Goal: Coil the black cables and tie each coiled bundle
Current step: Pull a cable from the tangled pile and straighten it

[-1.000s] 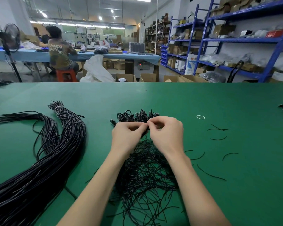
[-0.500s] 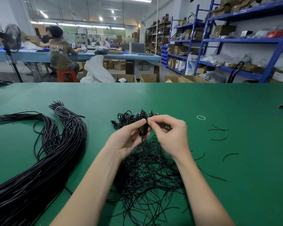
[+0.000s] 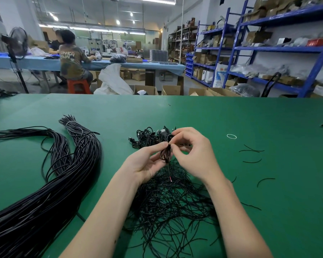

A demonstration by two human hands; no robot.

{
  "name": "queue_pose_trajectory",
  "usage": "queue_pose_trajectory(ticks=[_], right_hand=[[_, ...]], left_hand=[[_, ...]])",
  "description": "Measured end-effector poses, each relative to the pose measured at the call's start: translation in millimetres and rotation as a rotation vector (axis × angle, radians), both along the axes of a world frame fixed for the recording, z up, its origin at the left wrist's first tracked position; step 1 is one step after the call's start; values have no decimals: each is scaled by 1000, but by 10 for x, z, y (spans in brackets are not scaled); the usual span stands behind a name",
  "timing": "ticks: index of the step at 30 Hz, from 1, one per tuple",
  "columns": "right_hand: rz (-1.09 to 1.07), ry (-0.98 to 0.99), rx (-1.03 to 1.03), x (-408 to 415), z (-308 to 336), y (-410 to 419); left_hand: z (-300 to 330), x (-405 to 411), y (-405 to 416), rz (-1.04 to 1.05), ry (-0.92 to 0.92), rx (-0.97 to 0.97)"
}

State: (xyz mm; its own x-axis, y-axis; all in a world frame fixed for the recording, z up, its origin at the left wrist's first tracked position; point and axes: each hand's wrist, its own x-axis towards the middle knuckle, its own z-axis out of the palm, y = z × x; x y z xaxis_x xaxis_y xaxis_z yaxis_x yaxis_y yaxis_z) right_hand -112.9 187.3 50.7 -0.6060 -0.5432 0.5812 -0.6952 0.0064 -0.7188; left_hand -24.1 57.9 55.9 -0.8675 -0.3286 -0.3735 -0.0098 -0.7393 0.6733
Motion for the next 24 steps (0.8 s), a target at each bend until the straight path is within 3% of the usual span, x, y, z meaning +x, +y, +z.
queue_pose_trajectory(ticks=[5, 10, 15, 24], right_hand=[[-108, 99, 99, -10, 67, -21], [-141, 39, 59, -9, 81, 39], [-193, 99, 114, -7, 41, -4], [-125, 140, 38, -8, 31, 14]], left_hand=[[6, -7, -31, 78, 0, -169], [4, -42, -19, 57, 37, -269], [11, -45, 10, 57, 85, -256], [104, 10, 55, 49, 62, -127]])
